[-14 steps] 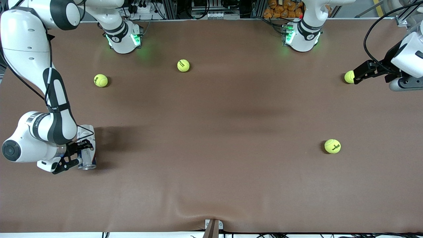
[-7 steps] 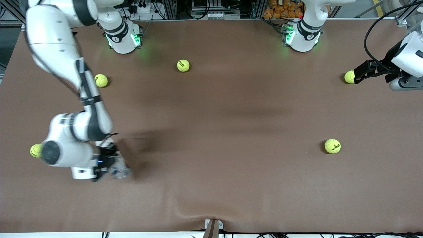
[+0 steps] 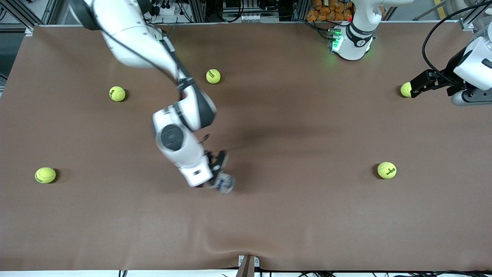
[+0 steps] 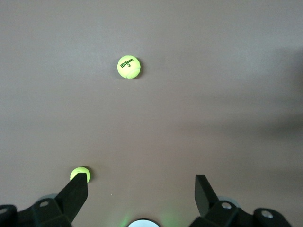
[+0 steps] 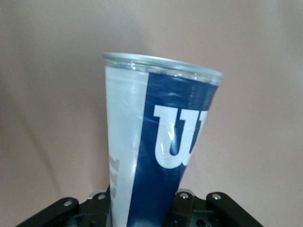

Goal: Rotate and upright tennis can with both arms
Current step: 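Lift the can with the right gripper and carry it to mid-table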

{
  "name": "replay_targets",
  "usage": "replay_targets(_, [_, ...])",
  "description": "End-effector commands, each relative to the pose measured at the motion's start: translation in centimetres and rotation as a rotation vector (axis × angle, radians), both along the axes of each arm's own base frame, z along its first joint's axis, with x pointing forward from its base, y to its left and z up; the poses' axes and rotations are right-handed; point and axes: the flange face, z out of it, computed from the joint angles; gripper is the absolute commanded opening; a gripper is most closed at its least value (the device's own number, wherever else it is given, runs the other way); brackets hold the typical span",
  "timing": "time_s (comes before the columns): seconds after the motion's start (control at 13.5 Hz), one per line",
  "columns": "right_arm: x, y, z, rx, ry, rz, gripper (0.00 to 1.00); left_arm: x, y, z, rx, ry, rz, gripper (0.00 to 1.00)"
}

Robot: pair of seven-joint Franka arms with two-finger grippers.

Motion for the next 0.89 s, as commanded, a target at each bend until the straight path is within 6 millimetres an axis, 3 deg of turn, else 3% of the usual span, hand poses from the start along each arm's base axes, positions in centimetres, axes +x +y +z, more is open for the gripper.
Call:
replay_targets(0.0, [-2.9,4.8,-0.7,-0.012,-0.036,0.08,0.21,-0.3,-0.3,-0.6,-0.018,0.028,-0.02,1.0])
replay_targets(0.15, [-6.5,9.4,-2.7,-0.027,-0.038,0.152,0.21,-0.2,0.1,-1.4,-0.015,0.047,0.0,1.0])
replay_targets(0.22, [-7.1,10.4,-4.2,-0.05,-0.073,0.151,0.22,-0.2,0.2,-1.4,-0.016,0.046,-0.001,1.0])
replay_targets(0.37, [-8.8,12.4,-5.1,-0.105,-0.142,0.215,0.22,-0.2,0.2,-1.1,-0.017,0.04,-0.008,1.0])
replay_targets(0.44, [-8.9,12.6,-5.3,-0.117,-0.154,0.209,0.29,-0.2,0.2,-1.2,-0.017,0.041,-0.008,1.0])
replay_targets(0.52, [-8.9,12.6,-5.5,-0.118,-0.154,0.198,0.55,-0.2,0.2,-1.2,-0.017,0.041,-0.009,1.0])
replay_targets(0.59, [-8.9,12.6,-5.8,-0.109,-0.163,0.198,0.95,-0.2,0.3,-1.4,-0.017,0.044,-0.008,1.0])
replay_targets(0.67, [-8.8,12.8,-6.0,-0.09,-0.187,0.204,1.0,-0.1,0.4,-1.4,-0.015,0.043,-0.006,1.0])
replay_targets(0.81, [-9.2,13.3,-6.4,-0.08,-0.197,0.212,1.0,-0.1,0.6,-1.4,-0.015,0.043,-0.001,1.0])
